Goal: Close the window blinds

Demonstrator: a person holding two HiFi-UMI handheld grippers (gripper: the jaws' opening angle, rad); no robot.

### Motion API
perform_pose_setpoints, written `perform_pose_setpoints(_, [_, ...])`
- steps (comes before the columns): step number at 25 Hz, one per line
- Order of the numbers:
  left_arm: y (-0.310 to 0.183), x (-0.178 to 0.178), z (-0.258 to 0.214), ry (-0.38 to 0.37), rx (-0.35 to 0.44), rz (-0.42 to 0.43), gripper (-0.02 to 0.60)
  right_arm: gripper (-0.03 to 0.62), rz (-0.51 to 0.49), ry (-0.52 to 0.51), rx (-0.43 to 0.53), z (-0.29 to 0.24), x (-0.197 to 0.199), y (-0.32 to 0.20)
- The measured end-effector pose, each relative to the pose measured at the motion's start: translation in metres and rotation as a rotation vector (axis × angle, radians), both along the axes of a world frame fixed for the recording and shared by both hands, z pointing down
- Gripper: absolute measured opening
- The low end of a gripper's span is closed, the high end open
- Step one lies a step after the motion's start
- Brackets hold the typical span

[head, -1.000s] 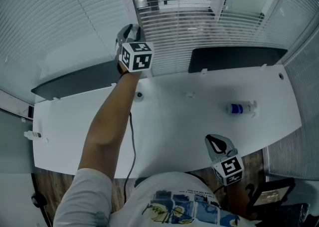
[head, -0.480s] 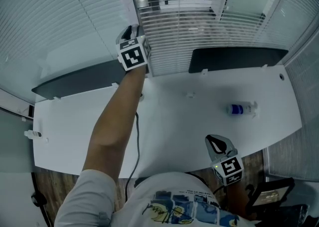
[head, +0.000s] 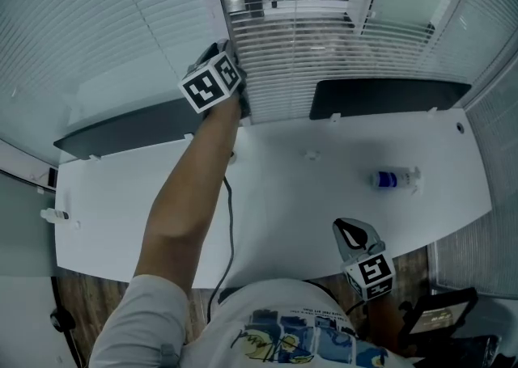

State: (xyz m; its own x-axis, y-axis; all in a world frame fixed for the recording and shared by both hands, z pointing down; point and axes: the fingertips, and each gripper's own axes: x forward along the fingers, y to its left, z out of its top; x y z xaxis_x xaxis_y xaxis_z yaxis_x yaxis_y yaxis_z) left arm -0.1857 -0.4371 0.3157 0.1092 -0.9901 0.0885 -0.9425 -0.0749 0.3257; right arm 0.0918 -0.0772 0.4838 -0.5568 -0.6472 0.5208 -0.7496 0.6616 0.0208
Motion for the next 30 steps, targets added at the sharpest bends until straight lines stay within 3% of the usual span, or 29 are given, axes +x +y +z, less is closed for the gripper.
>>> perform_pose_setpoints(6, [0.002,-0.002,-0.003,0.081,-0.006,0.008,0.130,0.006,-0.007,0.000,0.004,-0.003,-0.003,-0.001])
perform_pose_setpoints(12, [0.003,-0.002,-0.004,0.034,0.000,0.019,0.133,0.006,-0.010,0.001,0.002,-0.004,-0.003,-0.001])
perform_pose_setpoints(23, [0.001,-0.001,0.003,-0.314,-0.017,0.048,0.143,0.006,-0.020,0.009,0.006,-0.003,-0.004,-0.003])
perform_pose_setpoints(27, [-0.004,0.008,0.004,-0.372,-0.008,0.059,0.160,0.006,-0.027,0.007,0.009,0.001,0.008,-0.009])
perform_pose_setpoints(30, [-0.002,0.009,0.002,-0.367,-0.002,0.055,0.170,0.006,-0.030,0.006,0.010,0.003,0.013,-0.010])
